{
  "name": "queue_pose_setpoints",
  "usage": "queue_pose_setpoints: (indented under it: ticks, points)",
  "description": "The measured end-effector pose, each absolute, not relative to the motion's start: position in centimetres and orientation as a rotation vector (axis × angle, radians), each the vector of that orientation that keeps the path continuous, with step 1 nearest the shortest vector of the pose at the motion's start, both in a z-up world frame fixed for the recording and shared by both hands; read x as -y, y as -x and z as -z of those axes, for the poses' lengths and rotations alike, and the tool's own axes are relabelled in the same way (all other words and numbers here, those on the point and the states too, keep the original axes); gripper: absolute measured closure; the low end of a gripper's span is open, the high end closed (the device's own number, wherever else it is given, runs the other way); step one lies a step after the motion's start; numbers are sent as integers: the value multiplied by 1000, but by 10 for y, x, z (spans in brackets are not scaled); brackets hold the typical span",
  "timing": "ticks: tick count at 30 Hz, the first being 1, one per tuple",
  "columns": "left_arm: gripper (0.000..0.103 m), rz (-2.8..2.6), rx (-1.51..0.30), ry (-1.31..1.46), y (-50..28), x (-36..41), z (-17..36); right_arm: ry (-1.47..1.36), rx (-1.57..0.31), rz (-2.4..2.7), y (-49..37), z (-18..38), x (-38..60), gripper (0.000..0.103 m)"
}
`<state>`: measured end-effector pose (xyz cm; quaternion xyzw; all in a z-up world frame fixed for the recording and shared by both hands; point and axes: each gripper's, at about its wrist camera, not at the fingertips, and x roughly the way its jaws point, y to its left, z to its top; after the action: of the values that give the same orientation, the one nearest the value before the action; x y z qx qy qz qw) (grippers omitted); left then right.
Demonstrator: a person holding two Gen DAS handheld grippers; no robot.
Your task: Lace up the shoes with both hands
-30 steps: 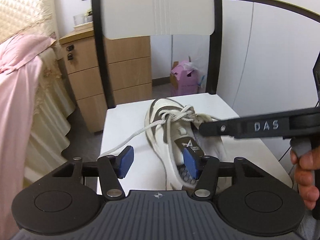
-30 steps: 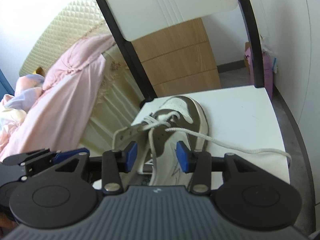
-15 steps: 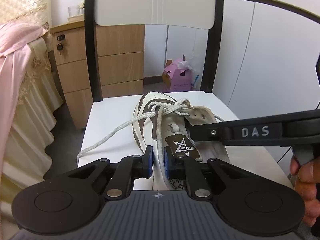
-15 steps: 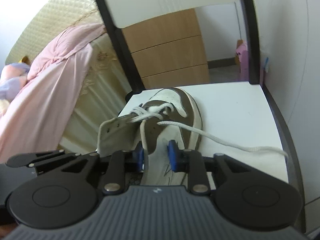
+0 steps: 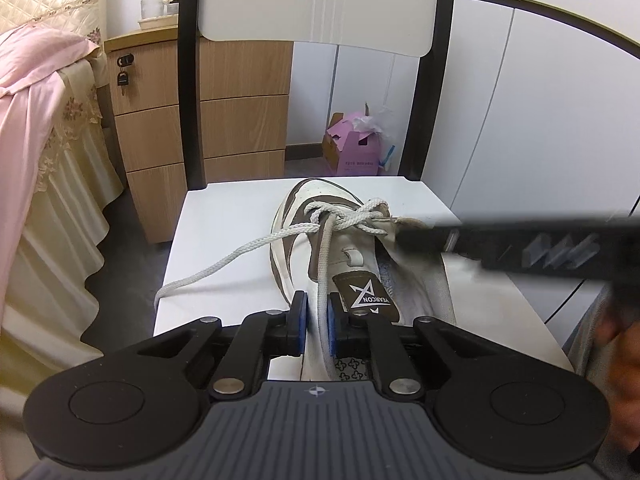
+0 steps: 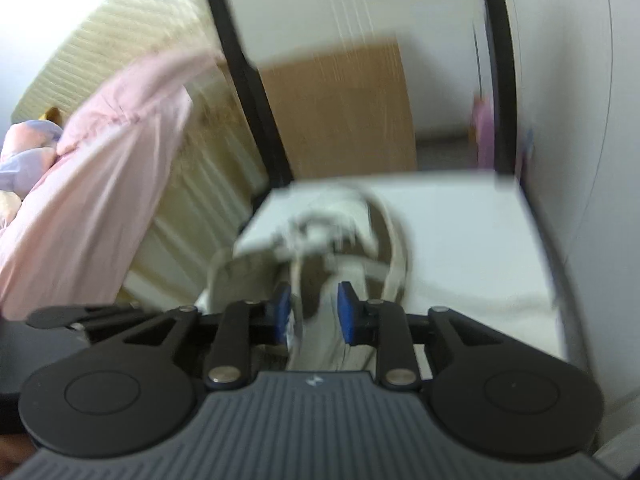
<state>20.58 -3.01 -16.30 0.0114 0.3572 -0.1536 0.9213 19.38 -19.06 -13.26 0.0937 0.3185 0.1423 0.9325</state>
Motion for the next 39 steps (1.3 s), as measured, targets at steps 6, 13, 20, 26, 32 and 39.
queue_pose_setpoints:
  ticks: [6,13,20,26,32,39]
  points:
    - [91,316,-767,3,-214,28,162,-432,-602,-273,-189,131,223,36]
    - [91,315,-783,-13,-217,30,162,-837,-705,-198,-206,173,262,19]
    - [91,312,-786,-24,-218,31,163,-928,-743,-189,-228,196,257,19]
    - [89,313,-790,-39,-220,32,164,-997,-707,-151,-244,209,266,19]
    - [86,324,-801,-46,-222,31,167,-1154,-516,-181,-252,211,290,30]
    - [86,324,-800,-59,-222,32,167,-1161,-344,-198,-244,182,316,48]
